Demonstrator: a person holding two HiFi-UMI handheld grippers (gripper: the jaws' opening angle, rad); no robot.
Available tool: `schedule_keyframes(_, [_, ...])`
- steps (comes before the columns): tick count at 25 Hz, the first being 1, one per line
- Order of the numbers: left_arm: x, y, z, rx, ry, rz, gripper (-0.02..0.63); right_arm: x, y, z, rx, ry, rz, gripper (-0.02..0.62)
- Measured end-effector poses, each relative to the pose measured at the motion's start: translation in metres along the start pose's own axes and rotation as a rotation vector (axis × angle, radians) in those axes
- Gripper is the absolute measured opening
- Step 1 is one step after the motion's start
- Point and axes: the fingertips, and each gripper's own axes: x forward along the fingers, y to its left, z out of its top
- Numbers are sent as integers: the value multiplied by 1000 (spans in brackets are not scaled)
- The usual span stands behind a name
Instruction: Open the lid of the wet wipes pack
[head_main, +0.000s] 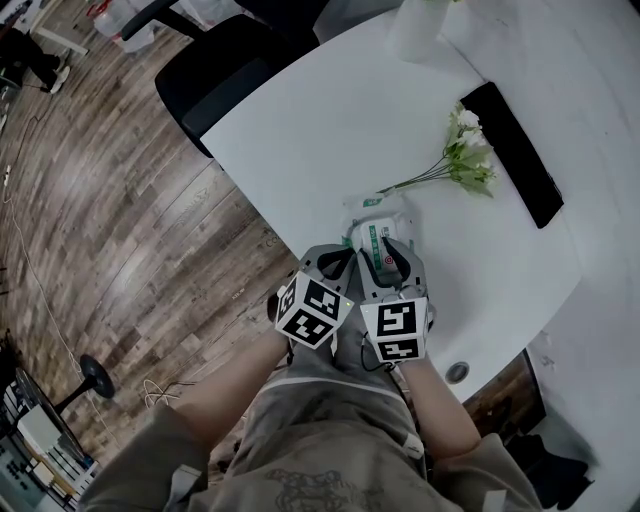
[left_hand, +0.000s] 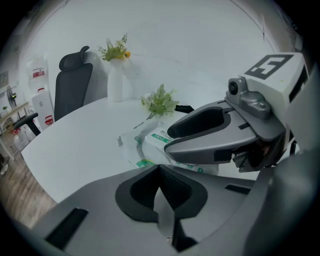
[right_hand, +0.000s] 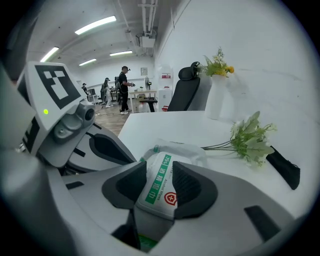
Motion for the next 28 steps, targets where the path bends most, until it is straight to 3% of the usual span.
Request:
schedule_keyframes(12, [6, 0, -2, -45, 13, -14, 17, -22, -4, 13, 84, -122, 35, 66])
schedule_keyframes(16, [7, 1, -2, -56, 15, -11, 17, -38, -30, 25, 95, -175, -24, 46])
schedule_keyframes(22, [6, 2, -5, -79, 42, -4, 17, -47, -94, -7, 185, -100, -63, 48])
schedule_keyframes(28, [6, 3, -3, -73, 39, 0, 17, -32, -110, -29, 241, -75, -59, 49])
